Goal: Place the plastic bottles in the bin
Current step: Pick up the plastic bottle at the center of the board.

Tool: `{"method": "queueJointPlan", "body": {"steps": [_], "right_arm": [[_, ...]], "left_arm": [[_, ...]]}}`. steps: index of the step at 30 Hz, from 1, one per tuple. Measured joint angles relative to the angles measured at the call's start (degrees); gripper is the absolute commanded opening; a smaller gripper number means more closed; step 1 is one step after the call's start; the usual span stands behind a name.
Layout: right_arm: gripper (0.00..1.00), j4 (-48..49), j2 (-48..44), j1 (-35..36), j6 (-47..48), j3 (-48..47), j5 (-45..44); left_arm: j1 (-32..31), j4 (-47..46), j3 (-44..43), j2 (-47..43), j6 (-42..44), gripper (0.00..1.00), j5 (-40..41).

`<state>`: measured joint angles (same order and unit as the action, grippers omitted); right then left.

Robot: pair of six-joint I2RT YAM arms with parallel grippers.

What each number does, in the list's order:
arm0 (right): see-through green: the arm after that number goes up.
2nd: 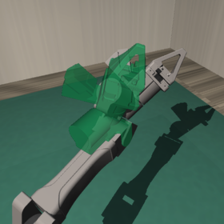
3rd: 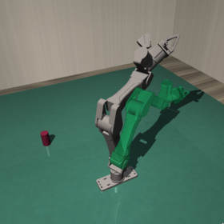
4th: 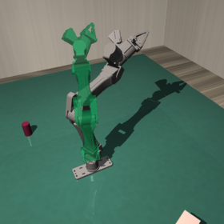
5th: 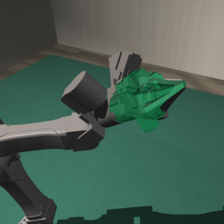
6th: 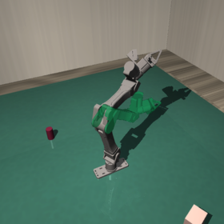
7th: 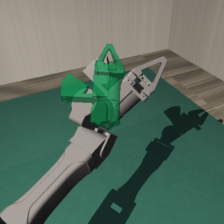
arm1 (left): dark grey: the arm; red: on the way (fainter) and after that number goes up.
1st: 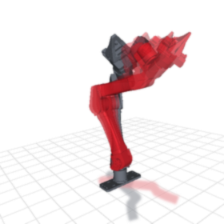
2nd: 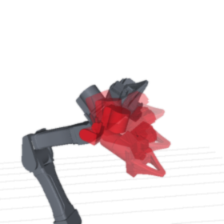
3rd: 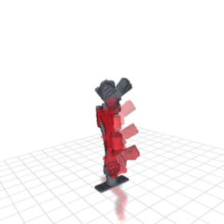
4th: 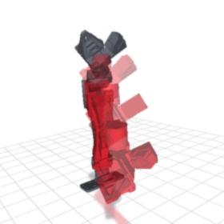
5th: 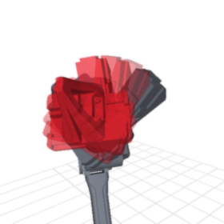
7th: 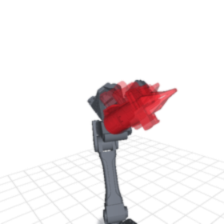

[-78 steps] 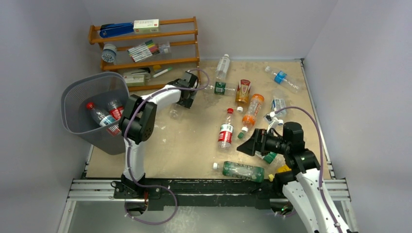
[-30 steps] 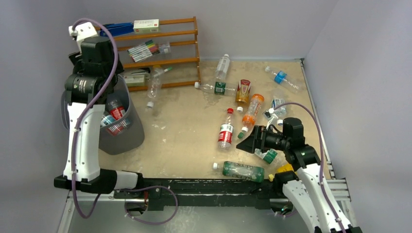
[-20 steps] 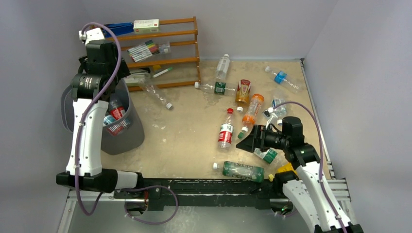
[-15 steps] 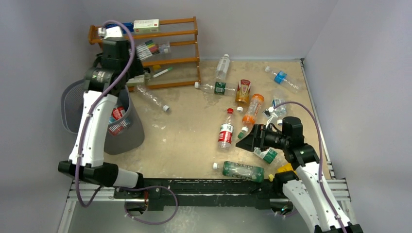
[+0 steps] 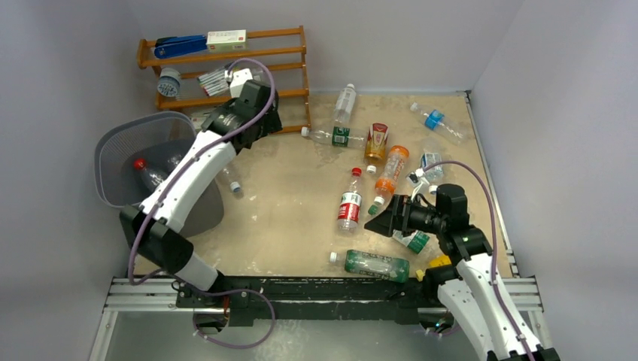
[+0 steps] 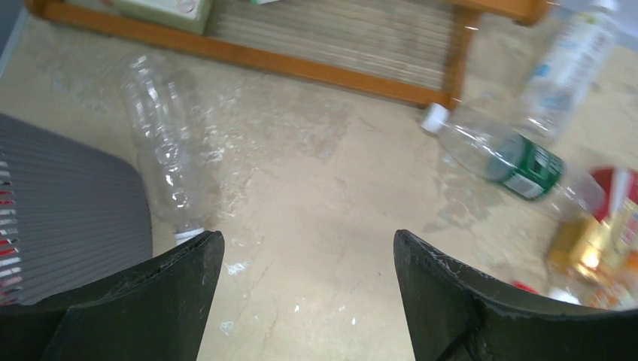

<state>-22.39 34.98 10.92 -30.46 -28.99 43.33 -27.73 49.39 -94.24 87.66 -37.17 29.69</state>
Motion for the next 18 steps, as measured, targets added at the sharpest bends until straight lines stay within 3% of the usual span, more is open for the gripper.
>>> {"method": "queueJointPlan", "body": {"steps": [5, 10, 18], "right_arm": [[1.00, 0.1, -0.8, 0.0, 0.0, 1.4, 0.3], [1.00, 0.5, -1.0, 0.0, 0.0, 2.5, 1.3], [1.00, 0.4, -2.9, 0.0, 0.0, 3.1, 1.3]], "left_arm": [[0.0, 3.6, 0.3, 7.6, -9.8, 0.84, 7.2], [0.0, 4.3, 5.8, 10.4, -16.7, 0.86, 12.8], [2.0, 4.0, 4.7, 19.5, -16.0, 0.89, 19.4]]}}
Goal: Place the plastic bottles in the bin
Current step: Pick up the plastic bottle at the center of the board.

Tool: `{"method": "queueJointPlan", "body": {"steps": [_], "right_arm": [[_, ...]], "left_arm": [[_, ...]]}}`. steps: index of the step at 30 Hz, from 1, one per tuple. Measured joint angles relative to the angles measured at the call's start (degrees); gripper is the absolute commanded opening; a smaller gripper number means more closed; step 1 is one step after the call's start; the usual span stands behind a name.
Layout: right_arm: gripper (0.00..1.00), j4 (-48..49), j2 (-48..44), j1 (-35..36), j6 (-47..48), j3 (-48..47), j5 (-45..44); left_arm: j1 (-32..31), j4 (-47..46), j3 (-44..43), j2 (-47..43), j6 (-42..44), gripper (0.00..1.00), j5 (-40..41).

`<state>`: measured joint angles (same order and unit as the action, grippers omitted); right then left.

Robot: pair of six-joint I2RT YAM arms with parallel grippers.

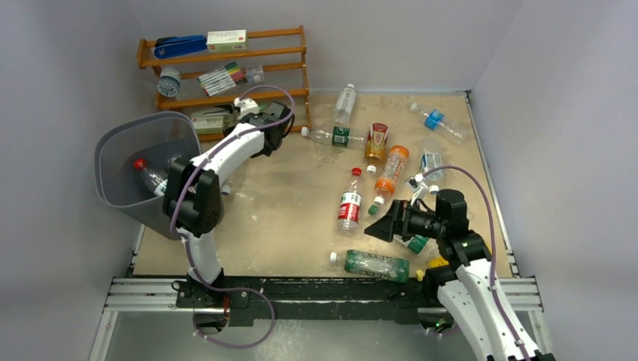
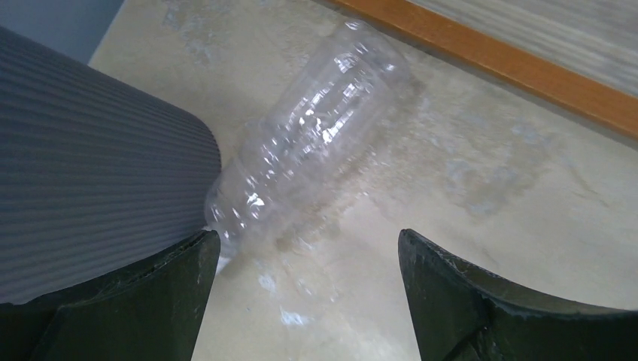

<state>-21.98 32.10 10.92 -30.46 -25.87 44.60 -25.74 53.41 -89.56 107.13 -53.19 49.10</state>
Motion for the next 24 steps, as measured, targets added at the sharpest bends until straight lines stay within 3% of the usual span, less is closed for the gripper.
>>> {"method": "queueJointPlan", "body": {"steps": [12, 24], "right_arm": [[1.00, -0.2, -1.4, 0.0, -0.4, 1.3, 0.0], [1.00, -0.2, -0.9, 0.0, -0.5, 1.3, 0.0]], "left_arm": [[8.2, -14.4, 5.4, 0.8, 16.5, 0.91, -7.1], [9.7, -19.1, 6.2, 6.0, 21.6, 0.91, -13.2]]}}
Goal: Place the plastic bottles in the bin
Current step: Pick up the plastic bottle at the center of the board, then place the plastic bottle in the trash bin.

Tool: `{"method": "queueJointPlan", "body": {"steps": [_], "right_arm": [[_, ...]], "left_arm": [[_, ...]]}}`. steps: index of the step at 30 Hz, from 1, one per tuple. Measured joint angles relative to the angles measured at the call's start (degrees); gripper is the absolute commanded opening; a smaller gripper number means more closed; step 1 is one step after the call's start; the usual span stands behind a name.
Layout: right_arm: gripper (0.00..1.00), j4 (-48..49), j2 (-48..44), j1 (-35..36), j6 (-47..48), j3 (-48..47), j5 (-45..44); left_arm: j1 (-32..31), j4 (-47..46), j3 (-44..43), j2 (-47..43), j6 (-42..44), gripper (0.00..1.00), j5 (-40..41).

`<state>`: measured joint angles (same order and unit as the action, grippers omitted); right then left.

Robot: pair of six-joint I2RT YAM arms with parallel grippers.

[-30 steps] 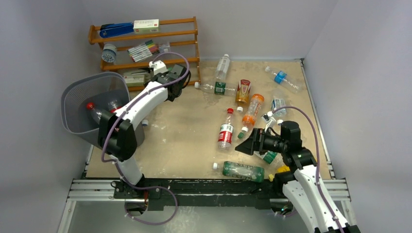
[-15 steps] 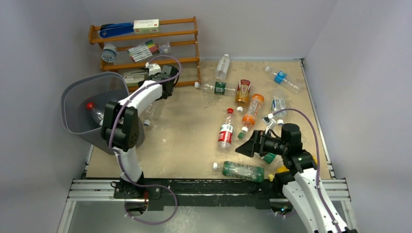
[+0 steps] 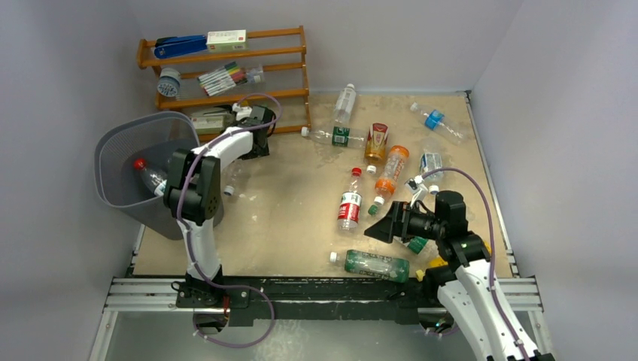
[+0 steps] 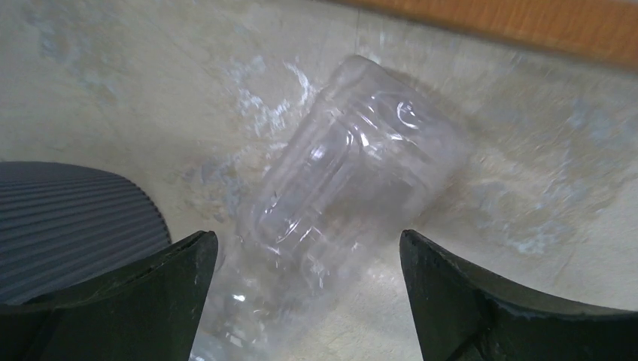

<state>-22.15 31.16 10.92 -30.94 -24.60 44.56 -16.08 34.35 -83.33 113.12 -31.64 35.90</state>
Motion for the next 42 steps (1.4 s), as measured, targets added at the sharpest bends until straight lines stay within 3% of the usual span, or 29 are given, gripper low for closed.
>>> {"method": "queueJointPlan", "body": {"steps": [7, 12, 15, 22, 27, 33, 36, 42], "right_arm": [[1.00, 0.1, 0.3, 0.0, 0.0, 0.0, 0.0], [1.00, 0.1, 0.3, 0.0, -0.1, 0.0, 0.0], [1.00, 0.1, 0.1, 0.0, -0.2, 0.0, 0.0], [1.00, -0.1, -1.6, 0.0, -0.8, 0.0, -0.1], [1.00, -0.6, -2.6, 0.0, -1.1, 0.0, -0.1], [1.00, -1.2, -2.8, 0.0, -1.1, 0.0, -0.1], [1.00, -1.4, -2.7, 0.0, -1.1, 0.0, -0.1], [1.00, -2.3, -2.6, 0.0, -1.0, -0.4, -0.1]], "left_arm": [[-0.5, -1.5, 4.3, 1.2, 0.3, 0.87, -3.1], [-2.0, -4.0, 6.1, 0.7, -0.3, 0.65, -2.9], [-3.1, -3.9, 6.6, 0.2, -0.5, 0.58, -3.1], [-7.1, 2.0, 5.1, -4.0, -0.7, 0.59, -7.2], [-7.2, 9.5, -4.1, -11.2, -0.3, 0.64, -8.2], [-5.3, 17.7, -26.4, -19.6, 0.3, 0.68, -8.1], [-1.4, 21.3, -37.0, -23.0, 1.1, 0.70, -7.6], [7.2, 27.1, -42.6, -29.2, 2.7, 0.74, -3.1]]}}
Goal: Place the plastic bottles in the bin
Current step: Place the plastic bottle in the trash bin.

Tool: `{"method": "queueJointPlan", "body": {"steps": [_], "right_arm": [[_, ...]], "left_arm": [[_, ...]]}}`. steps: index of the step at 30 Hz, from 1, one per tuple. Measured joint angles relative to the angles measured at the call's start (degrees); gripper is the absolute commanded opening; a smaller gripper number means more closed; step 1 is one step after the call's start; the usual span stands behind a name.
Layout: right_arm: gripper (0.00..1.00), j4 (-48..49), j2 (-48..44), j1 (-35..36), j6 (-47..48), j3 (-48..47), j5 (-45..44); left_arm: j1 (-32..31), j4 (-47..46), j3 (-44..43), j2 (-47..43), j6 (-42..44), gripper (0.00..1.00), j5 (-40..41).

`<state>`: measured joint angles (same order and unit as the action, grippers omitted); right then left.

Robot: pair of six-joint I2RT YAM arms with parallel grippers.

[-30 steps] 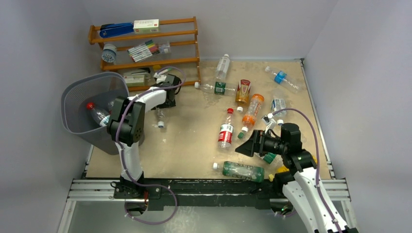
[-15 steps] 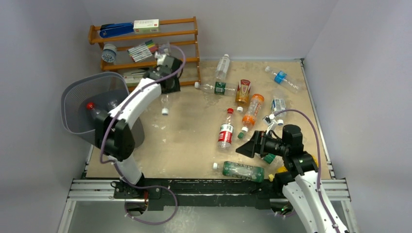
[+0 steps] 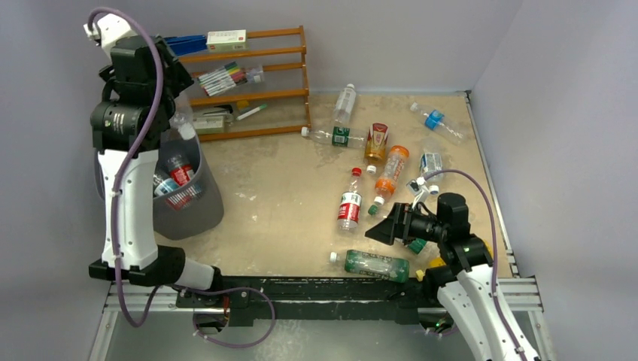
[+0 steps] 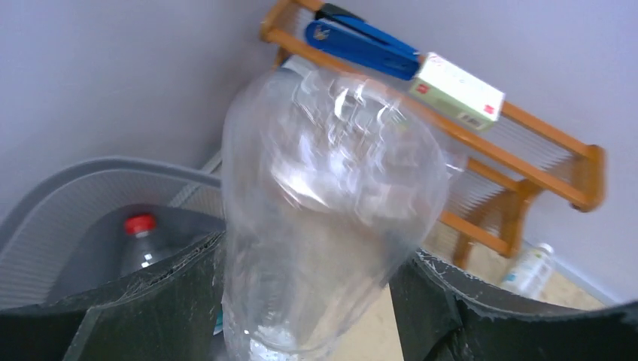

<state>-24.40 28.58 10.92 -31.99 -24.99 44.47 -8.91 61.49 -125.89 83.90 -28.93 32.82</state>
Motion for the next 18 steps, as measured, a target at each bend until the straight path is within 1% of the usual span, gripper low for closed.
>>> {"method": "queueJointPlan", "body": {"steps": [3, 6, 9, 11, 15, 18], "right_arm": [[1.00, -0.2, 0.0, 0.0, 0.0, -0.2, 0.0], [1.00, -0.9, 0.3, 0.0, 0.3, -0.3, 0.0], [1.00, -1.8, 0.9, 0.0, 0.8, -0.5, 0.0], [1.00, -2.4, 1.4, 0.0, 1.2, -0.7, 0.0], [1.00, -2.7, 2.4, 0.0, 1.7, -1.4, 0.0], [1.00, -2.7, 3.2, 0.0, 2.0, -2.0, -0.3]], "left_arm": [[1.7, 1.2, 3.1, -2.5, 0.5, 0.75, 2.2], [2.2, 1.6, 9.7, -5.3, 0.6, 0.76, 4.9], [2.4, 1.9, 17.0, -7.7, 0.6, 0.81, 6.9], [2.5, 2.1, 20.3, -8.8, 0.7, 0.84, 7.9], [2.5, 2.4, 22.1, -9.7, 0.6, 0.90, 8.1], [2.5, 2.3, 21.9, -9.9, 0.5, 0.90, 6.1]]}}
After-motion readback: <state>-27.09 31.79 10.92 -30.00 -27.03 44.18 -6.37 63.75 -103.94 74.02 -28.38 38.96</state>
